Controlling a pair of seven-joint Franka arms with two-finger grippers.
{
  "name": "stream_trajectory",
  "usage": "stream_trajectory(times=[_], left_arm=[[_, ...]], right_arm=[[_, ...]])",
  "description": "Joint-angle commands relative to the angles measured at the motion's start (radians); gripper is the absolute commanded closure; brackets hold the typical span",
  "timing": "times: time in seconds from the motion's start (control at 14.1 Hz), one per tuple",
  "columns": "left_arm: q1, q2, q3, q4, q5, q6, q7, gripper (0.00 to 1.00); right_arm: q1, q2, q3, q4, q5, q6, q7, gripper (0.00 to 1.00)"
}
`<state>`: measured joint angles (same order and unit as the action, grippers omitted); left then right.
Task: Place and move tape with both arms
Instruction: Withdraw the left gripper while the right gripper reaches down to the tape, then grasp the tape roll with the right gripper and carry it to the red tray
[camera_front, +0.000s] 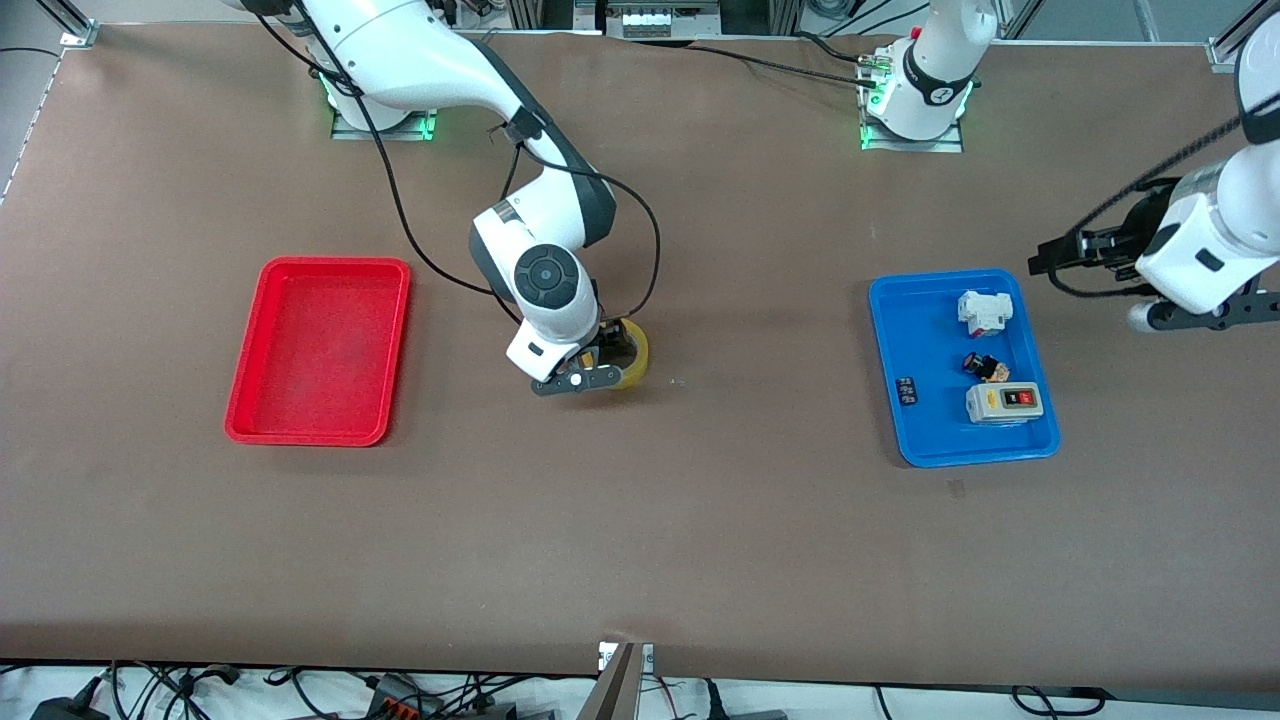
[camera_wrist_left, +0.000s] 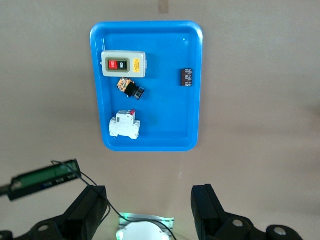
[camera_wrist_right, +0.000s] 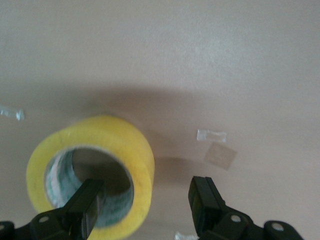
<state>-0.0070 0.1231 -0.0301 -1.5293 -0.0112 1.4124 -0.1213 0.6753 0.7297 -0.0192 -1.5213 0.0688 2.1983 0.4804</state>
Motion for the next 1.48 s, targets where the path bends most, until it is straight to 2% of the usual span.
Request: stream_trajectory(times=[0.0, 0.14, 0.28, 0.35, 0.49, 0.64, 0.71, 0.85, 1.13, 1.41], left_arm=[[0.025, -0.065, -0.007, -0.032, 0.022, 0.052, 0.116, 0.00], [0.027, -0.079, -0.005, -0.034, 0.026, 0.149, 0.248, 0.00], [0.027, -0.082, -0.001, -0.034, 0.045, 0.178, 0.299, 0.00], [0.027, -0.091, 0.002, -0.038, 0.051, 0.163, 0.316, 0.00], [0.022, -0.099, 0.004, -0.043, 0.053, 0.110, 0.336, 0.00], [0.018, -0.103, 0.006, -0.040, 0.053, 0.071, 0.330, 0.00], [0.016, -0.115, 0.010, -0.041, 0.053, 0.010, 0.321, 0.00], [0.015, -0.115, 0.016, -0.041, 0.054, -0.058, 0.302, 0.00], [0.013, -0.115, 0.029, -0.040, 0.054, -0.055, 0.301, 0.00], [0.009, -0.115, 0.027, -0.040, 0.076, -0.015, 0.220, 0.00]], right_arm=[[0.004, 0.033, -0.001, 0.032, -0.004, 0.028, 0.064, 0.00], [0.006, 0.034, -0.001, 0.030, -0.001, 0.028, 0.070, 0.00], [0.006, 0.036, -0.001, 0.026, -0.001, 0.024, 0.070, 0.01], [0.007, 0.036, -0.001, 0.027, -0.001, 0.023, 0.058, 0.22], [0.006, 0.036, -0.001, 0.027, -0.001, 0.020, 0.055, 0.71], [0.006, 0.034, -0.001, 0.027, 0.000, 0.015, 0.055, 0.94], [0.001, 0.028, -0.001, 0.029, 0.000, 0.008, 0.056, 1.00], [-0.011, 0.007, -0.008, 0.032, -0.001, -0.034, 0.056, 1.00], [-0.130, -0.157, -0.024, -0.005, -0.021, -0.188, 0.043, 1.00], [-0.350, -0.323, -0.031, -0.225, -0.018, -0.195, -0.170, 1.00]])
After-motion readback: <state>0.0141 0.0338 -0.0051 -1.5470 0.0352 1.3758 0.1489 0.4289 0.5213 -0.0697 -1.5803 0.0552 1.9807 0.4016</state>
